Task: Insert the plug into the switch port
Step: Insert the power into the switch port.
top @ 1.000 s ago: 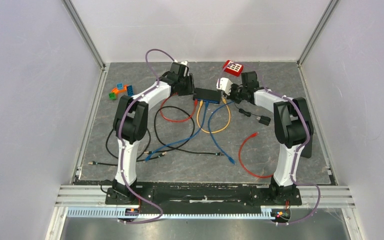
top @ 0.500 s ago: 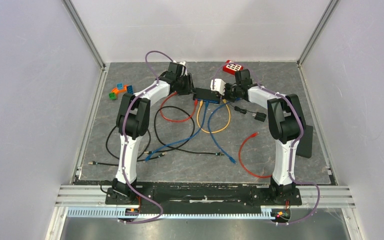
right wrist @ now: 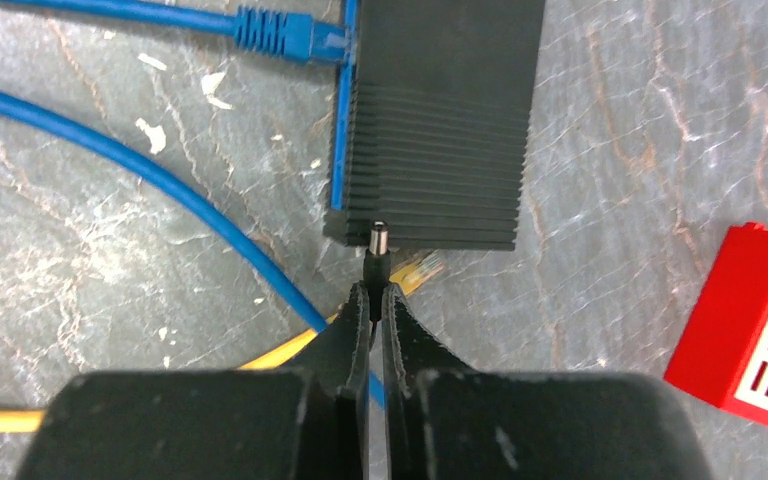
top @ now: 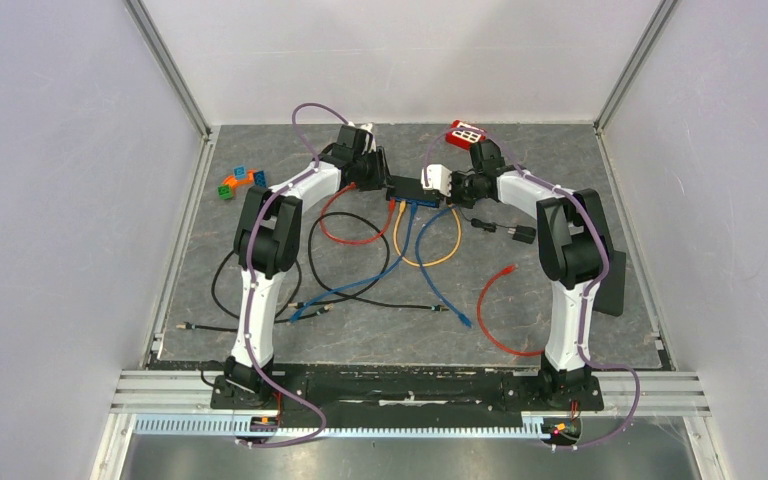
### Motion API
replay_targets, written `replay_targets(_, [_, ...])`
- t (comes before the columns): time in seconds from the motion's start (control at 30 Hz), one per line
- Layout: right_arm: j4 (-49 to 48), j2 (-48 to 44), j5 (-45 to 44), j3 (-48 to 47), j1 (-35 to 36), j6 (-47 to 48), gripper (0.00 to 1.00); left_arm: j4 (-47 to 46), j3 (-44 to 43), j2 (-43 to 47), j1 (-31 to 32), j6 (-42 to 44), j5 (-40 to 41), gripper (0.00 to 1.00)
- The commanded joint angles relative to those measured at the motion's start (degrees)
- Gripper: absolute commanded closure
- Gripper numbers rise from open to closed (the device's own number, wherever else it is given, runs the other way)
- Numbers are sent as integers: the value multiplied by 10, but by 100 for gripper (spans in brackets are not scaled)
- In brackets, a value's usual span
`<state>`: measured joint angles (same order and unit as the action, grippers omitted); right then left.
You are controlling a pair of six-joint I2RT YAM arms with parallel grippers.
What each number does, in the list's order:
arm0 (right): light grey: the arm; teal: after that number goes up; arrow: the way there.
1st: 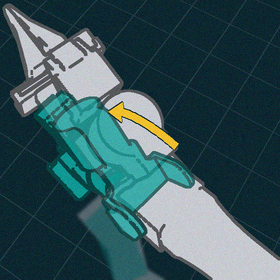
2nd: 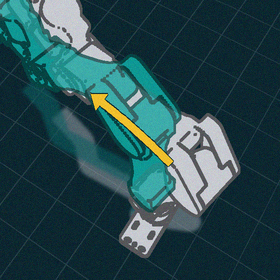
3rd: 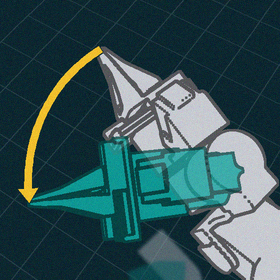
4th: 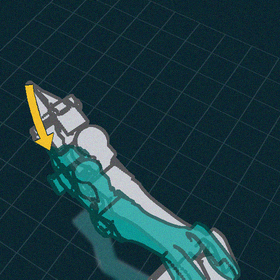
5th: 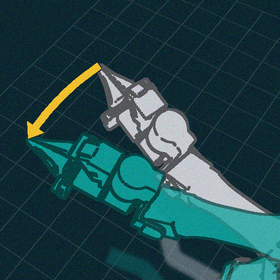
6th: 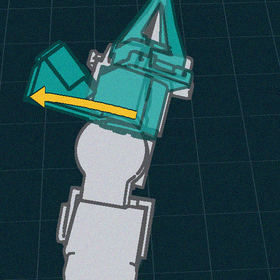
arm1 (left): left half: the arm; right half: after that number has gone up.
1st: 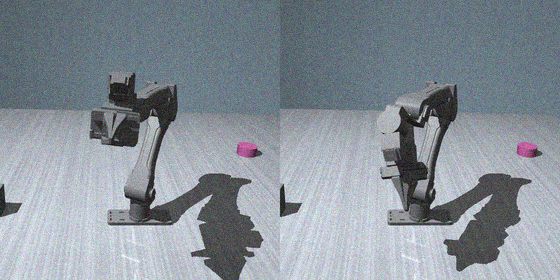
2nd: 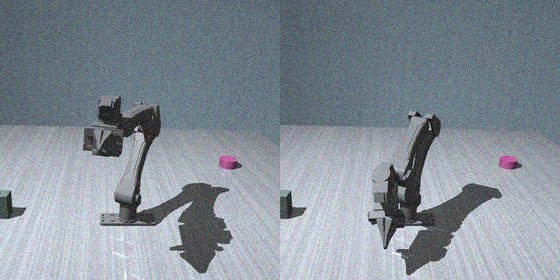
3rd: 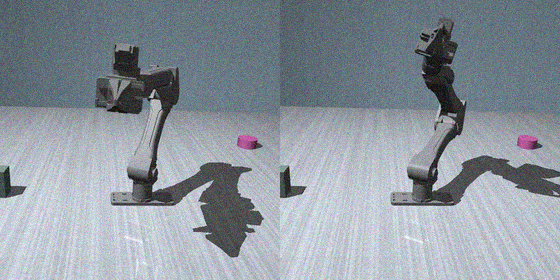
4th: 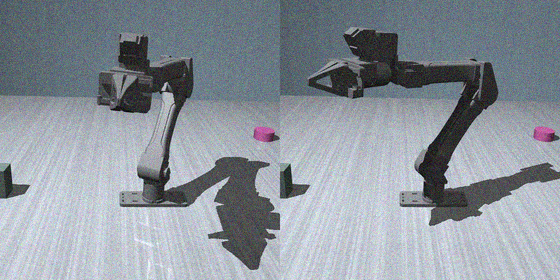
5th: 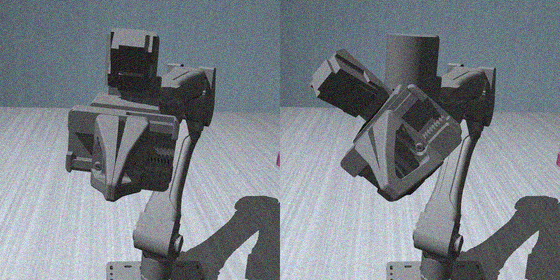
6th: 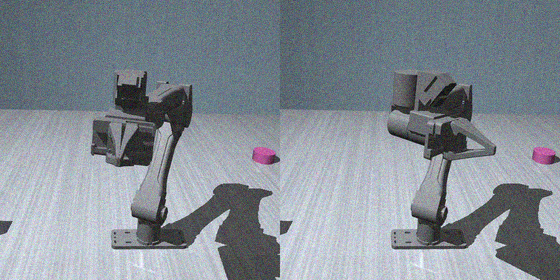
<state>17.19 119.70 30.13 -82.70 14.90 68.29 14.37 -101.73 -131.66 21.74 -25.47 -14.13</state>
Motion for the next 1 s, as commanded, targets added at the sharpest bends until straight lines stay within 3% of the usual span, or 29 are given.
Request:
replay_targets(0.0, [102,20,-41,-8,0,9,100,-23,-23,-8,0,-19,-14,52])
replay_targets(0.57, [25,31,-142,-18,-4,-79,100,-29,-23,-11,-2,-25,-9,53])
replay_targets(0.97, [11,43,-204,-32,22,-83,100,-49,-12,-6,-7,-37,-28,53])
